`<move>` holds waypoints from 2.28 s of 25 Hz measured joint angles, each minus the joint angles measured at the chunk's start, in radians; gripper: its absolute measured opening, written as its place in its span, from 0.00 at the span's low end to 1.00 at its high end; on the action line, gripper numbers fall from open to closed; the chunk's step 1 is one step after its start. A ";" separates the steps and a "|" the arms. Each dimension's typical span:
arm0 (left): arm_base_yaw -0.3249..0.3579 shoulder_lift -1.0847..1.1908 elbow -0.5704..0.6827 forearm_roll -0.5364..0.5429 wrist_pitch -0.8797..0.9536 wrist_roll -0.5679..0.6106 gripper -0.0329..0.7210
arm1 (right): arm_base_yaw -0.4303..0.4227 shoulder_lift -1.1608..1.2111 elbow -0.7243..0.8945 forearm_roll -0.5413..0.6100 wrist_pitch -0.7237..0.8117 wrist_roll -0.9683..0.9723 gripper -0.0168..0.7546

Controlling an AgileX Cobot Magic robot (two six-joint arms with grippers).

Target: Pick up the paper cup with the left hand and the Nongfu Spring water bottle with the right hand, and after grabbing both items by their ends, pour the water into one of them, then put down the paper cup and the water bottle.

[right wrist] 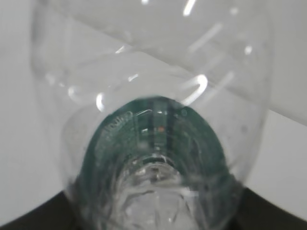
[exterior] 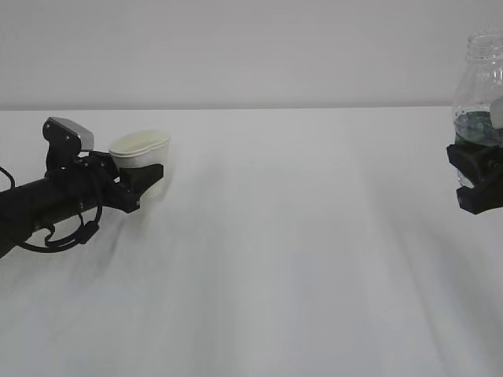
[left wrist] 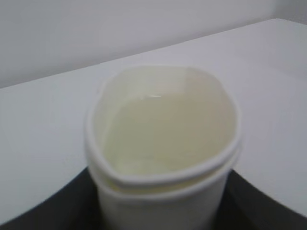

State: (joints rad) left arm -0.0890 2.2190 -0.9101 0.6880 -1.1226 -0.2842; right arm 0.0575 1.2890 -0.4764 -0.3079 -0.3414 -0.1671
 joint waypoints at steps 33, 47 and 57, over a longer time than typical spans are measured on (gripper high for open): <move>0.000 0.022 -0.009 -0.171 0.004 0.126 0.60 | 0.000 0.000 0.000 0.000 0.000 0.013 0.49; 0.000 0.052 -0.056 -0.204 0.003 0.126 0.60 | 0.000 0.000 0.000 0.000 0.000 0.014 0.49; 0.000 0.088 -0.101 -0.208 0.001 0.126 0.60 | 0.000 0.000 0.000 0.000 0.000 0.018 0.49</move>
State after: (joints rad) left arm -0.0890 2.3075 -1.0111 0.4798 -1.1218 -0.1584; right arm 0.0575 1.2890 -0.4764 -0.3079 -0.3414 -0.1495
